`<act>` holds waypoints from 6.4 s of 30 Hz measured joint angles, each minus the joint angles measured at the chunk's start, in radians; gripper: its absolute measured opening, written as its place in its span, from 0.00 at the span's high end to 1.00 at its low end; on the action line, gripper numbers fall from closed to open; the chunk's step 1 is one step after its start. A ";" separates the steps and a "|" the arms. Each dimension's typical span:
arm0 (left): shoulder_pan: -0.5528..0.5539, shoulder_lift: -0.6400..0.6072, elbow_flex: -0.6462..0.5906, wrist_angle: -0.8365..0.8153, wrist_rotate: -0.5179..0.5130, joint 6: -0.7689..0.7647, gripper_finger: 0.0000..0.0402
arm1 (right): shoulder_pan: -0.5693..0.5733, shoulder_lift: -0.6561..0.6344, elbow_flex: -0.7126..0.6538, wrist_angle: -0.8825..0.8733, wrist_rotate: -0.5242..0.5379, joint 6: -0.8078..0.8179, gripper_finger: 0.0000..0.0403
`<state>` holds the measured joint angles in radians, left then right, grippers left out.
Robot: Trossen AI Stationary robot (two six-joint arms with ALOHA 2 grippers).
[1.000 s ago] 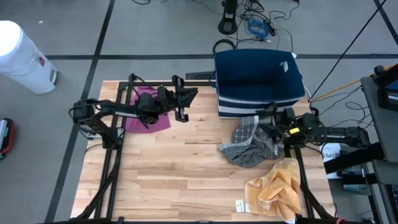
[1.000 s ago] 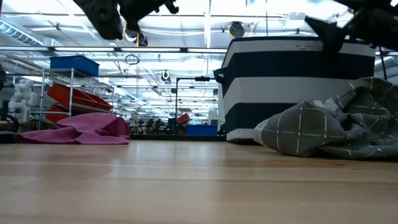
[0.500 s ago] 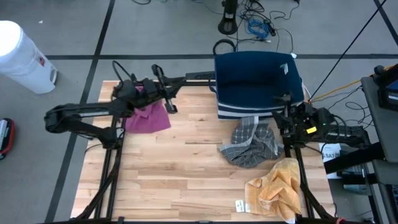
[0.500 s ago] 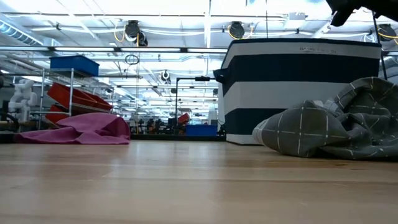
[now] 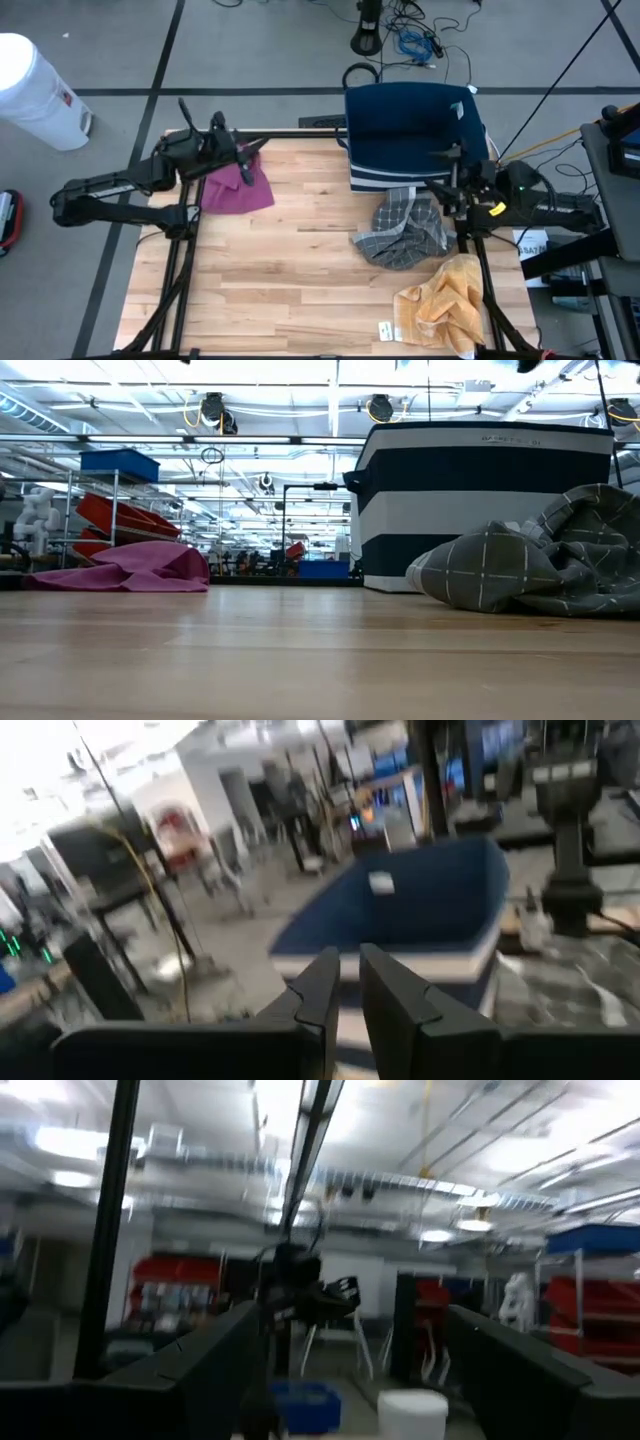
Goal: Fold towel
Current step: Fold the gray checkered towel
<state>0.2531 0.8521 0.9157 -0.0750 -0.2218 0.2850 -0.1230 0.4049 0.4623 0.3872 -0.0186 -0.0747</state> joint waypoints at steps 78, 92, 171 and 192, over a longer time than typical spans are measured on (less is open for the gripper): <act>-0.270 0.853 -0.304 0.834 0.243 -0.336 0.87 | 0.233 1.179 0.529 -1.180 -0.043 0.009 0.49; -0.270 0.853 -0.304 0.954 0.270 -0.337 0.87 | 0.265 1.169 0.568 -1.168 0.001 -0.053 1.00; -0.231 0.853 -0.069 1.112 0.926 -0.192 0.61 | 0.338 1.232 1.534 -1.564 -0.005 -0.234 1.00; -0.227 0.853 -0.070 1.009 0.920 -0.135 0.90 | 0.338 1.062 1.545 -1.416 0.132 -0.332 1.00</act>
<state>0.0257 1.7046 0.8459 0.9337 0.6983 0.1505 0.2153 1.4666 2.0068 -1.0292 0.1139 -0.4071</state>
